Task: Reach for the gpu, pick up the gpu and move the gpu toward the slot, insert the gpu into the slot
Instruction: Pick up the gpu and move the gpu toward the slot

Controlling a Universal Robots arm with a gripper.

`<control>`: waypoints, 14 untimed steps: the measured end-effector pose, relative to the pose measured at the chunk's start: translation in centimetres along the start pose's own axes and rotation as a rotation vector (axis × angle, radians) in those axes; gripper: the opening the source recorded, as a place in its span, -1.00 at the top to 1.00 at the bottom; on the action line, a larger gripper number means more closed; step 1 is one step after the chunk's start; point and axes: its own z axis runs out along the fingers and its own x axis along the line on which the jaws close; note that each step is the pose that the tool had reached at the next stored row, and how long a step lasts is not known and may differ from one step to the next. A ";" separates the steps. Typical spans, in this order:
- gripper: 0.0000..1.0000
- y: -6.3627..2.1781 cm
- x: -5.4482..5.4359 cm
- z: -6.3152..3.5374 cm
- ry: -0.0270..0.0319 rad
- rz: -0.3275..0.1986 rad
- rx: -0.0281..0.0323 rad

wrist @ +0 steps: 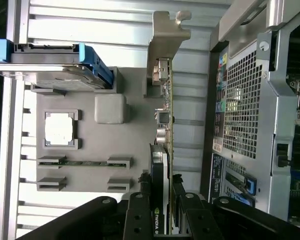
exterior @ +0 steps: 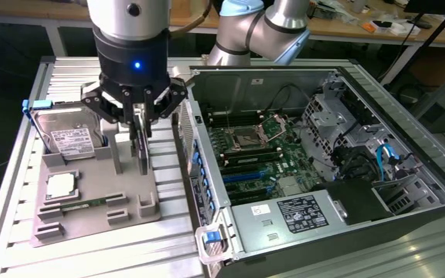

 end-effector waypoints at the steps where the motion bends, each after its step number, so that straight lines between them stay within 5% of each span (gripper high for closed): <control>1: 0.47 0.04 0.0 -0.80 0.0000 0.000 0.0001; 7: 0.47 0.17 0.0 -3.59 -0.0001 0.001 0.0001; 14: 0.47 0.25 0.0 -5.44 -0.0002 0.004 0.0002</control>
